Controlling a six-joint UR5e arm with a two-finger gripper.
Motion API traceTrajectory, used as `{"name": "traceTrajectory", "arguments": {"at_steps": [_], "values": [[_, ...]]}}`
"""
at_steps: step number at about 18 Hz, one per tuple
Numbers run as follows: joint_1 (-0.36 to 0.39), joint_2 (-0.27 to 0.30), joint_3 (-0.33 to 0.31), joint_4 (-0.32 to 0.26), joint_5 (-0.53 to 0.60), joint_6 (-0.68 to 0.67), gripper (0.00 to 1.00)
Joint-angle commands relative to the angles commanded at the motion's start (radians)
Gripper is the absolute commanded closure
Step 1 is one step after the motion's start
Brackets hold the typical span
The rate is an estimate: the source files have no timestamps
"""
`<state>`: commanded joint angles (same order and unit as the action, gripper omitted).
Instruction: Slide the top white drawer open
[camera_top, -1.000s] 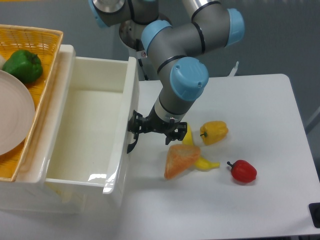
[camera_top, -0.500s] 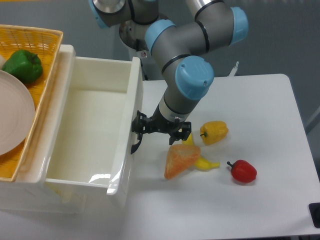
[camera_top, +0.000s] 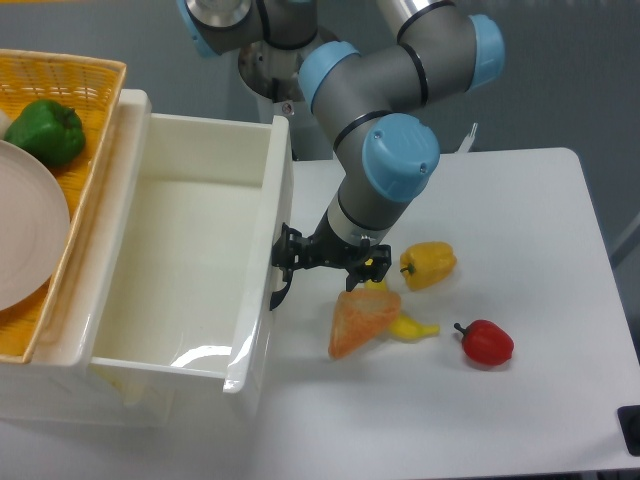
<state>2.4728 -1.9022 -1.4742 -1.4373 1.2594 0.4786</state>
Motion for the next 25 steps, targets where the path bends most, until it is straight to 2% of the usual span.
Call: {"name": "traceTrajectory", "arguments": {"at_steps": [25], "values": [[0.025, 0.011, -0.003, -0.028, -0.078, 0.0, 0.0]]}}
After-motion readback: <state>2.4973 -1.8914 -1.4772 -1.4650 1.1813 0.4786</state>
